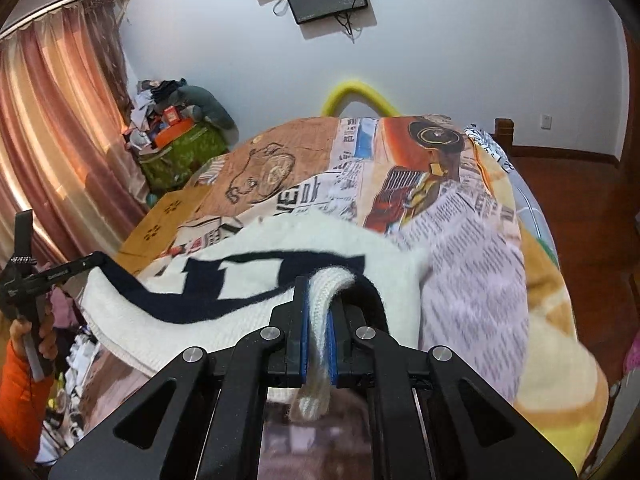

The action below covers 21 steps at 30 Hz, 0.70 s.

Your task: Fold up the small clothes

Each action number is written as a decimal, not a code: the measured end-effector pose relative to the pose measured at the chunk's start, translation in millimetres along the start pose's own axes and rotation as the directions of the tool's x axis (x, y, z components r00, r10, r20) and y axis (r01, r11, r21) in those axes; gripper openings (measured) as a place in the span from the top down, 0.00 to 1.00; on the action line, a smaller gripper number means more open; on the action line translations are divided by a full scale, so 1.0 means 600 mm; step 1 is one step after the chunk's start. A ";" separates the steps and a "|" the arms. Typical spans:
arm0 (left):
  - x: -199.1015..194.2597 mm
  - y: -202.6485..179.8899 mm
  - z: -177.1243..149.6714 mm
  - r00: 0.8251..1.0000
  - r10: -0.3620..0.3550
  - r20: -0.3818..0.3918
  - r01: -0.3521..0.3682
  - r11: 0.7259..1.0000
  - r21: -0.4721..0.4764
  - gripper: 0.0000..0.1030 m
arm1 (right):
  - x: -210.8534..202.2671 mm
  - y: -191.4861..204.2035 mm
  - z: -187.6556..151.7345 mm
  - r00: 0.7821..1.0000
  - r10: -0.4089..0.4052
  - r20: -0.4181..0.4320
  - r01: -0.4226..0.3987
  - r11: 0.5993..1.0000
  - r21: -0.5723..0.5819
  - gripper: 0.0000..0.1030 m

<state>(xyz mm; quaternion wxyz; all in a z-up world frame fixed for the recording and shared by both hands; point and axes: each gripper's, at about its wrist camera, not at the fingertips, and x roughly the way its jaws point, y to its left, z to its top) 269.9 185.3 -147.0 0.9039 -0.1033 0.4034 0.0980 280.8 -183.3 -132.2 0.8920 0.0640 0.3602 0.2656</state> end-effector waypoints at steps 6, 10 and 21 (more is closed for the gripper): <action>0.123 0.022 0.018 0.993 0.031 -0.116 -0.036 0.999 -0.040 0.93 | 0.093 -0.036 0.031 0.996 -0.035 -0.083 0.038 0.999 0.027 0.94; 0.198 0.033 -0.003 0.977 0.056 -0.204 -0.068 0.996 -0.053 0.92 | 0.150 -0.065 0.023 0.986 -0.053 -0.157 0.063 0.996 0.063 0.94; 0.205 0.040 0.003 0.974 0.138 -0.181 -0.136 0.990 0.024 0.50 | 0.145 -0.075 0.027 0.978 -0.045 -0.205 0.053 0.998 0.033 0.91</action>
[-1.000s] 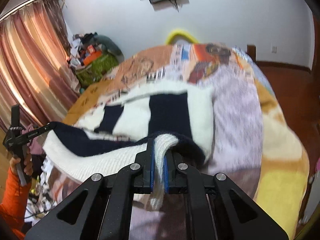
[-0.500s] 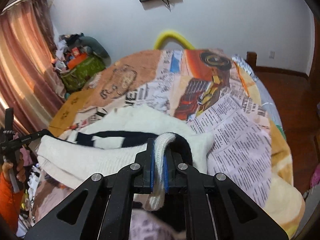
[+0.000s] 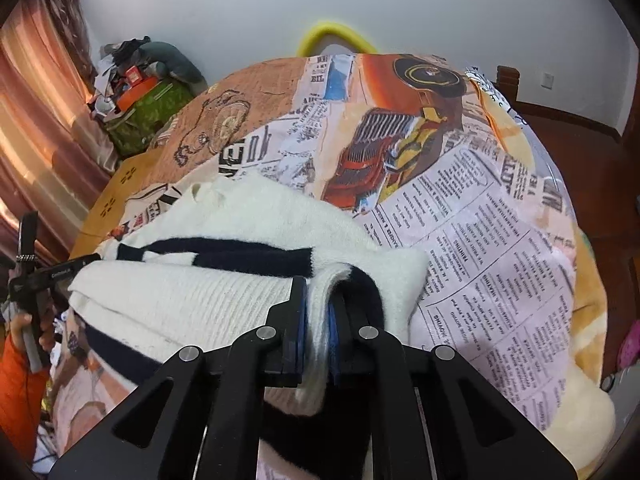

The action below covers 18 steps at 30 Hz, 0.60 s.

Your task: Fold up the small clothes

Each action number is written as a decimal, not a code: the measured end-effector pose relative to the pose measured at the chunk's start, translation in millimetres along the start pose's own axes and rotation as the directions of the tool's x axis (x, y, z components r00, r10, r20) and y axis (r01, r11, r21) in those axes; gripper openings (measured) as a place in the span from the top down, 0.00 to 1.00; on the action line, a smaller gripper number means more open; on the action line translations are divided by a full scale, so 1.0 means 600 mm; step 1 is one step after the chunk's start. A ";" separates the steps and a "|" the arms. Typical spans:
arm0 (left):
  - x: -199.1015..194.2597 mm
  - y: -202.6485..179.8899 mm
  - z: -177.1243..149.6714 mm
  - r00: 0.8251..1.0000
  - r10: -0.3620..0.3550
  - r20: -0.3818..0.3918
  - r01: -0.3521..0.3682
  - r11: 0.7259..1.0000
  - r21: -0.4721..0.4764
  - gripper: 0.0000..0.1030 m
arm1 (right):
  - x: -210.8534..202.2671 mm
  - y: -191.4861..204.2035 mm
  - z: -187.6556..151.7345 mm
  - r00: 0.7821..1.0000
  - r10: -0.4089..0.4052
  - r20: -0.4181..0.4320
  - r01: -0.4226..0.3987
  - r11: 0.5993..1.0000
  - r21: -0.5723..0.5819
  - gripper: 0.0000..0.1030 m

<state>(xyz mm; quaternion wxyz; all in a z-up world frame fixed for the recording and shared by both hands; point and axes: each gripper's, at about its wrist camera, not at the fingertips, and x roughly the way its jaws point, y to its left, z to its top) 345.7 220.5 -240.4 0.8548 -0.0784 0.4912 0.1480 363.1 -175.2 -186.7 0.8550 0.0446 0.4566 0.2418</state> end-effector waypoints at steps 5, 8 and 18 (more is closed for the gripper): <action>-0.069 0.017 -0.002 0.996 0.025 0.088 -0.026 1.000 0.016 0.35 | -0.041 0.011 0.006 0.999 0.027 0.045 -0.027 1.000 -0.007 0.88; -0.109 0.027 -0.016 0.992 0.020 0.123 -0.023 0.999 0.024 0.29 | -0.065 0.019 0.005 0.996 0.020 0.083 -0.019 1.000 -0.015 0.84; -0.131 0.017 -0.078 0.996 0.014 0.086 -0.022 0.995 0.097 0.20 | -0.123 0.012 0.006 0.981 -0.053 0.184 0.057 0.998 -0.018 0.63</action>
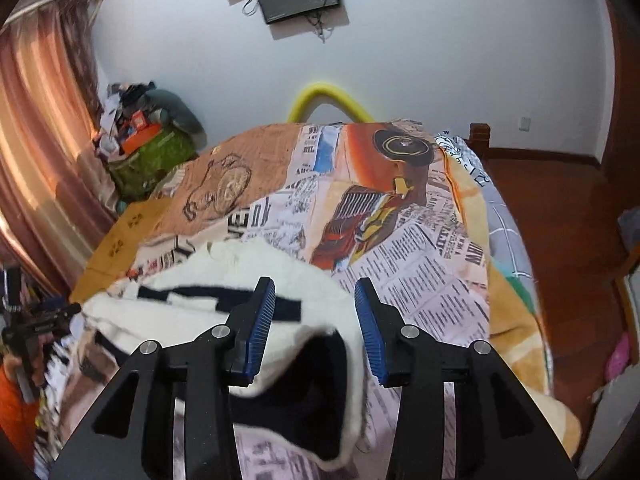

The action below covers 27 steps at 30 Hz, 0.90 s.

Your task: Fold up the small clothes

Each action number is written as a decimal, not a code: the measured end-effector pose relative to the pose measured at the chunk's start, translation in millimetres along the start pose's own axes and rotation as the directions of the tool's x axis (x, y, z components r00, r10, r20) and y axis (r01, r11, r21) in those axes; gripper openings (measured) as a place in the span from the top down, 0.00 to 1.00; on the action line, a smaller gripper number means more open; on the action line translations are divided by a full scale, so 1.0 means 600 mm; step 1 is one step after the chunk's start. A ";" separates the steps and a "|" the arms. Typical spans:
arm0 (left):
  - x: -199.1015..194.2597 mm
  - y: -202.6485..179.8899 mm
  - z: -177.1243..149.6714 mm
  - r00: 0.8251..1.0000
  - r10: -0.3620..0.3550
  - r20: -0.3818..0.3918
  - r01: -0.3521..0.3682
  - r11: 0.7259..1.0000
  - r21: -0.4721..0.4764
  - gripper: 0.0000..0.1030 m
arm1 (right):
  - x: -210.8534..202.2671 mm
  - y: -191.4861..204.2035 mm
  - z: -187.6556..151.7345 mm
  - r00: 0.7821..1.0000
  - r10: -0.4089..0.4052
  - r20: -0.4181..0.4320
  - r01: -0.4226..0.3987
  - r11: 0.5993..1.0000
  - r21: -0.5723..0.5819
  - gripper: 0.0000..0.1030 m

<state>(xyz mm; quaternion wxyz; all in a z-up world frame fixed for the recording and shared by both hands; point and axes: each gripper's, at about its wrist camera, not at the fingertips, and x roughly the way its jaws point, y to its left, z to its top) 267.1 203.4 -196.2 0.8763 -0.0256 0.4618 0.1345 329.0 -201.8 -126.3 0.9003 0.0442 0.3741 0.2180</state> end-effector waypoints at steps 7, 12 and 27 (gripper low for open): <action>0.009 -0.027 -0.049 0.997 -0.056 -0.048 0.057 0.998 0.018 0.19 | -0.007 0.016 -0.070 0.996 0.011 -0.084 -0.017 0.997 -0.069 0.63; 0.023 -0.072 -0.054 0.994 -0.079 -0.078 0.085 0.993 0.078 0.19 | 0.025 0.037 -0.111 0.981 0.003 -0.193 -0.030 0.990 -0.138 0.63; 0.118 -0.163 0.021 0.983 -0.120 -0.142 0.146 0.971 0.190 0.18 | 0.171 0.099 -0.084 0.937 0.045 -0.346 -0.128 0.966 -0.223 0.63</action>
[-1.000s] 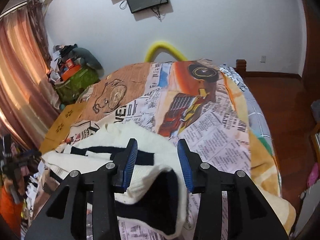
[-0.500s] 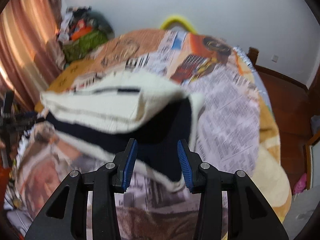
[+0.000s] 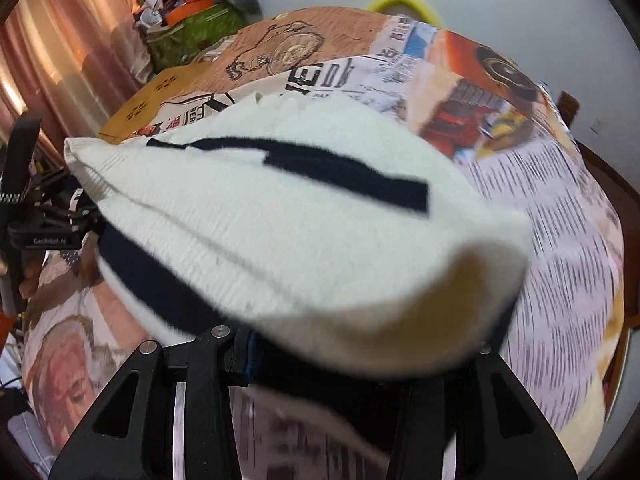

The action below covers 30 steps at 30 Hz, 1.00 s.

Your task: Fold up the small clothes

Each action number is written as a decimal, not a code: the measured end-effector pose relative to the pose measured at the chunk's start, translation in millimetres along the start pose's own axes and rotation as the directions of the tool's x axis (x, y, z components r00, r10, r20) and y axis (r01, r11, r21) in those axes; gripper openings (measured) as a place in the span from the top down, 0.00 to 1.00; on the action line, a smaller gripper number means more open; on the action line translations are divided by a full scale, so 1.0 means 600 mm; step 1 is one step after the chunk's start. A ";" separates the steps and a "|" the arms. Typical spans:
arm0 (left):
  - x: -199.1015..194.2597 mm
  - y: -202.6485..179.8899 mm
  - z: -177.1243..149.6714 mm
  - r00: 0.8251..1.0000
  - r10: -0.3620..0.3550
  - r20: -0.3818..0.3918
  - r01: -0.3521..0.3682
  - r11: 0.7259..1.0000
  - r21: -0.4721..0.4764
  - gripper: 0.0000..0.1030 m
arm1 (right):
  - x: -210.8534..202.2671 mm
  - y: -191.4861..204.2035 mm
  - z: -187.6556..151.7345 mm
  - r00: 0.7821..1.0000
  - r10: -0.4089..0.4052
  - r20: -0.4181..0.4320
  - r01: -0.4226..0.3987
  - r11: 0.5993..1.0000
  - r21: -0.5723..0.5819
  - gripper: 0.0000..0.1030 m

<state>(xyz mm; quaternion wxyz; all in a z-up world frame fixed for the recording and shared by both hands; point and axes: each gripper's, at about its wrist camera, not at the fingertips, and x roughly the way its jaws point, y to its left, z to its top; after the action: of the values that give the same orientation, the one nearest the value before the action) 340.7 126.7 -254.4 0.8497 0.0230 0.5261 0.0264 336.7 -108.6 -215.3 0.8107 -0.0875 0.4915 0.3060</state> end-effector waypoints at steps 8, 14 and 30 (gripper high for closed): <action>0.010 0.086 0.080 0.997 0.056 0.054 -0.045 0.980 -0.195 0.18 | -0.011 -0.025 0.078 0.993 -0.043 0.112 0.036 0.997 0.065 0.63; 0.007 0.155 0.081 0.996 0.060 0.061 -0.040 0.957 -0.287 0.18 | -0.054 -0.056 0.072 0.974 -0.098 0.205 0.072 0.988 0.133 0.55; 0.071 0.140 0.076 0.995 -0.098 0.006 0.096 0.949 -0.299 0.67 | -0.043 -0.130 0.024 0.981 -0.143 0.131 0.109 0.965 0.238 0.55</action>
<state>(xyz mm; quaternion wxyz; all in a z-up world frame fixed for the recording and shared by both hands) 398.7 213.0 -266.8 0.8412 -0.1318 0.5205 0.0640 384.3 -174.6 -198.7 0.8672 -0.0016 0.4557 0.2005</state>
